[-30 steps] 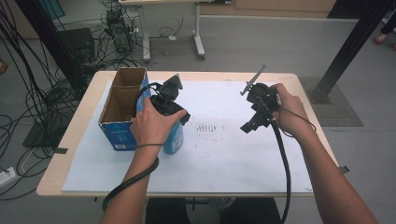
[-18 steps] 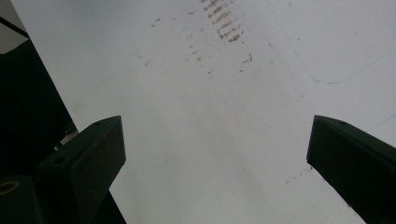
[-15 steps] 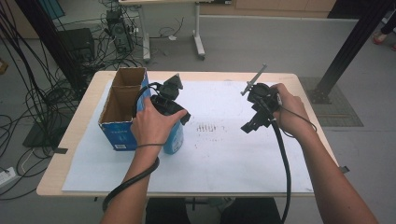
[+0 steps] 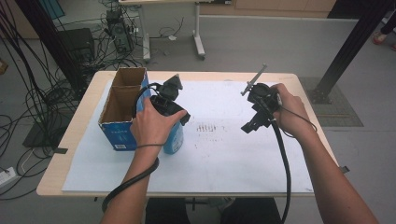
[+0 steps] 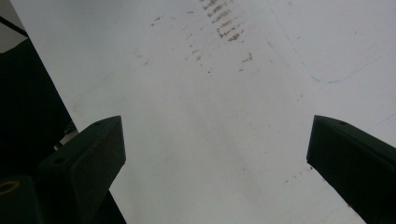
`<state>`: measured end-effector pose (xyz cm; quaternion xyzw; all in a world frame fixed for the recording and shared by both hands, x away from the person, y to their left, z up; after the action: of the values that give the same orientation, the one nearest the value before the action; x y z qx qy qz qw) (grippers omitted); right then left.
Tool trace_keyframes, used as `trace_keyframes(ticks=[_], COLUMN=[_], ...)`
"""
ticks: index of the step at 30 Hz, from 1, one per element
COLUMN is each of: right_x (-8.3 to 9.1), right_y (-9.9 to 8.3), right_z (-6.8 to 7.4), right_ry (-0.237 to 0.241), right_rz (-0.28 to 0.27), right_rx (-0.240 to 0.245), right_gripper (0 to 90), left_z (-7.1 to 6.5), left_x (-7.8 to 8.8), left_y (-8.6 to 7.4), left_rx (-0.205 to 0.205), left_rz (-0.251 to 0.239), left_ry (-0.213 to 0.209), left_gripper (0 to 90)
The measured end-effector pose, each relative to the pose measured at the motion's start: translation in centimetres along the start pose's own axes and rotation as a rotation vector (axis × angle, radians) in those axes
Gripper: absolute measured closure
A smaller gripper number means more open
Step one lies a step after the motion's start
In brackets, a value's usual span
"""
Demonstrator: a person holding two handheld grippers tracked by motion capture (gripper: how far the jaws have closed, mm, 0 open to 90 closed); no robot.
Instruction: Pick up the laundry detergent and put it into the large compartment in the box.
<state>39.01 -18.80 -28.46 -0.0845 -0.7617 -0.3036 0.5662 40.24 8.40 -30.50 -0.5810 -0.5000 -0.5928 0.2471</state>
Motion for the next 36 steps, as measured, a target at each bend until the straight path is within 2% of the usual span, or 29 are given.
trace_keyframes(ticks=[22, 36], right_x=[-0.02, -0.18], right_y=[-0.04, -0.08], right_z=[-0.11, -0.15], right_ry=[-0.005, -0.004], right_rz=[0.006, 0.011], right_rx=[0.0, 0.001], right_gripper=[4.2, 4.2], left_z=[-0.01, 0.03], left_x=[0.23, 0.2], left_y=[0.13, 0.21], left_rx=[-0.003, 0.0], left_rz=[0.0, 0.006], left_ry=[-0.004, -0.008], left_gripper=[10.3, 17.6])
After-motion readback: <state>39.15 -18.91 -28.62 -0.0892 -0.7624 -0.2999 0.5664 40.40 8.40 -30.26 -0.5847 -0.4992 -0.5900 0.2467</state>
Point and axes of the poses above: each handheld gripper's, and its own axes: x roughly backward along the jaws, y roughly out of its top, z roughly to its left, the point moved 2 cm from there along -x, roughly forward along the jaws, and after that the axes turned 12 degrees about -y, right-handed, at the moved point
